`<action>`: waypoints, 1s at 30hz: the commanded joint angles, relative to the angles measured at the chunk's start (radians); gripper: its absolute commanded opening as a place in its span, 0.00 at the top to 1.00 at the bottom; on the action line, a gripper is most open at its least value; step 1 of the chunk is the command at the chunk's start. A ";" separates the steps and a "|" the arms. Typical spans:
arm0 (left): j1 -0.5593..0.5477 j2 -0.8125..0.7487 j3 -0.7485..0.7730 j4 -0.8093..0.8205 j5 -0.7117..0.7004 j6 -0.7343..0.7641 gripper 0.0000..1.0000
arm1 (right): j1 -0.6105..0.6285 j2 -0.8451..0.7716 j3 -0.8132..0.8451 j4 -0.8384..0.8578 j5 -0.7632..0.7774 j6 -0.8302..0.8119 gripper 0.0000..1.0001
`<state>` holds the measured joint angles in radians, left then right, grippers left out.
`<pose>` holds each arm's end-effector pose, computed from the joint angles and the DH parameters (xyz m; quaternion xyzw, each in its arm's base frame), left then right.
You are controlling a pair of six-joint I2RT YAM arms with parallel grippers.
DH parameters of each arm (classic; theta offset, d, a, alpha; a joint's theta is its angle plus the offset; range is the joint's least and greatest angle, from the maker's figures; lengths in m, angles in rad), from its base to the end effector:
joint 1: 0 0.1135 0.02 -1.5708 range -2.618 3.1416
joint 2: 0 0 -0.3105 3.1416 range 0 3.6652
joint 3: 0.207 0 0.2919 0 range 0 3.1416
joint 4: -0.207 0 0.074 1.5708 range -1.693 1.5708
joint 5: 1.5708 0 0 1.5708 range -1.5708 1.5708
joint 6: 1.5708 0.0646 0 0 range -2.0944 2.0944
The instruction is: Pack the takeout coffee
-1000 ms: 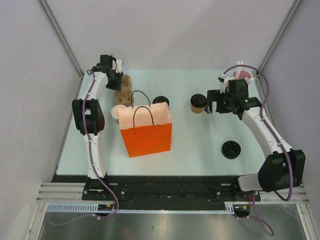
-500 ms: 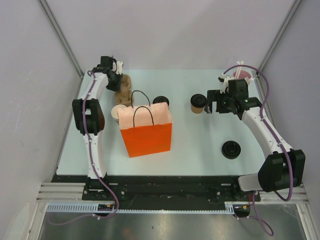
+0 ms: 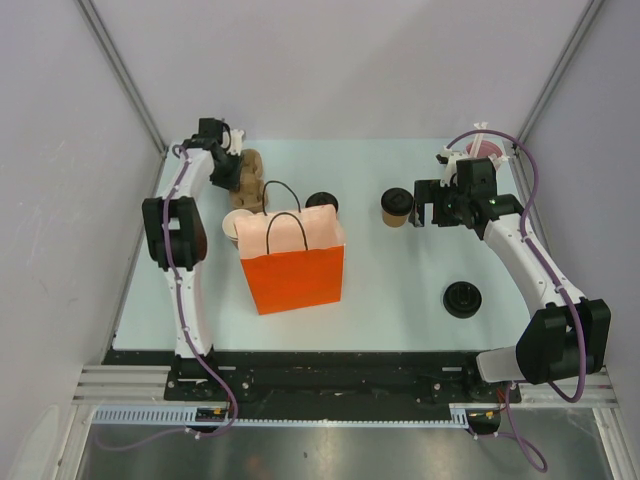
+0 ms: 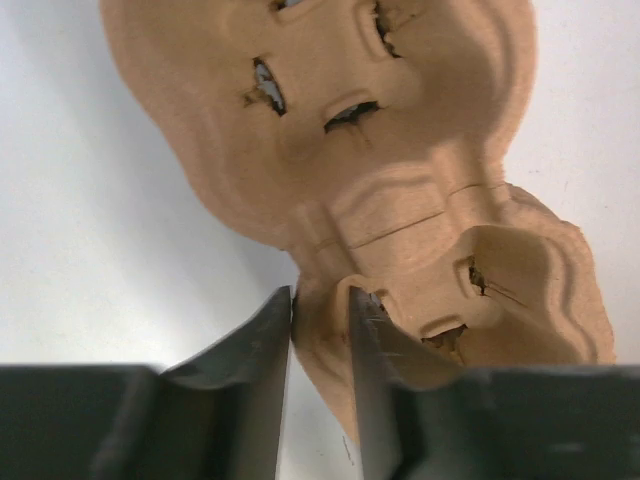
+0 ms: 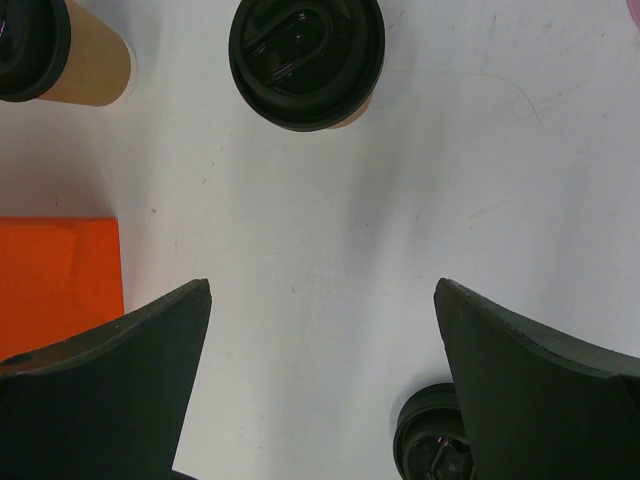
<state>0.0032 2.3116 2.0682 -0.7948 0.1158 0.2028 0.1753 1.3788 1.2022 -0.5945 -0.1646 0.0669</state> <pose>0.5914 -0.0056 0.2130 0.1111 0.9568 -0.0285 0.2671 0.3441 0.0717 0.3312 -0.0817 0.9149 0.1220 0.3760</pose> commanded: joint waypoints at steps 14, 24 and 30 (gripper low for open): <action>0.024 -0.127 0.017 0.025 0.053 0.030 0.87 | 0.006 -0.003 0.002 0.016 0.004 -0.009 0.00; 0.031 -0.144 0.004 0.039 0.051 0.030 0.84 | 0.006 -0.004 0.003 0.010 -0.012 -0.012 0.00; 0.032 -0.127 0.009 0.043 0.045 0.044 0.72 | 0.006 0.000 0.002 0.005 -0.018 -0.013 0.00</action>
<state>0.0238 2.2421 2.0636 -0.7883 0.1390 0.2192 0.1757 1.3788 1.2022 -0.5941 -0.1665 0.0669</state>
